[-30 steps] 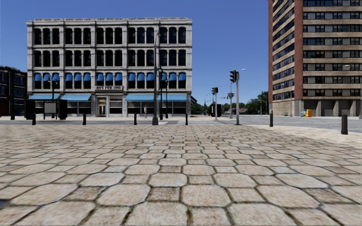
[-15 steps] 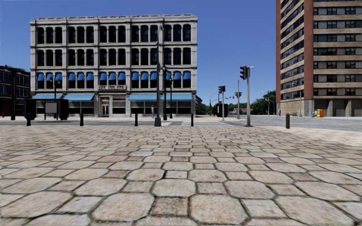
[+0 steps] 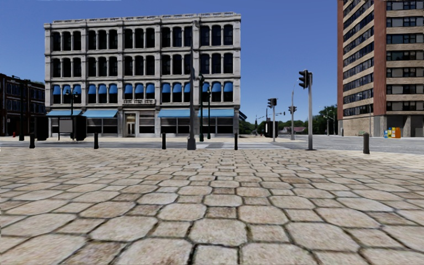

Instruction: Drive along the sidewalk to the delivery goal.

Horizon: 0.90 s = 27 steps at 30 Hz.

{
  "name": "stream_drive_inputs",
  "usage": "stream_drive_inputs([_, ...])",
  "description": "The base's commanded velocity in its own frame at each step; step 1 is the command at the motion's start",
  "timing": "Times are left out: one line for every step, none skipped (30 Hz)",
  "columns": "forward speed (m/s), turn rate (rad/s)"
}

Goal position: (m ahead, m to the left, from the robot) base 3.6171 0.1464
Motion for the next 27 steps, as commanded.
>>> stream_drive_inputs([2.0, 0.29])
stream_drive_inputs([2.0, 0.29])
stream_drive_inputs([2.0, 0.29])
stream_drive_inputs([2.0, 0.29])
stream_drive_inputs([2.0, 0.29])
stream_drive_inputs([2.0, 0.29])
stream_drive_inputs([2.0, 0.29])
stream_drive_inputs([2.0, 0.29])
stream_drive_inputs([2.0, 0.29])
stream_drive_inputs([2.0, 0.29])
stream_drive_inputs([2.0, 0.29])
stream_drive_inputs([2.0, 0.27])
stream_drive_inputs([2.0, 0.27])
stream_drive_inputs([2.0, 0.0])
stream_drive_inputs([2.0, 0.0])
stream_drive_inputs([2.0, 0.0])
stream_drive_inputs([2.0, 0.0])
stream_drive_inputs([2.0, 0.0])
stream_drive_inputs([2.0, 0.0])
stream_drive_inputs([2.0, 0.0])
stream_drive_inputs([2.0, 0.0])
stream_drive_inputs([2.0, 0.0])
stream_drive_inputs([2.0, 0.0])
stream_drive_inputs([2.0, 0.0])
stream_drive_inputs([2.0, 0.0])
stream_drive_inputs([2.0, 0.0])
stream_drive_inputs([2.0, 0.0])
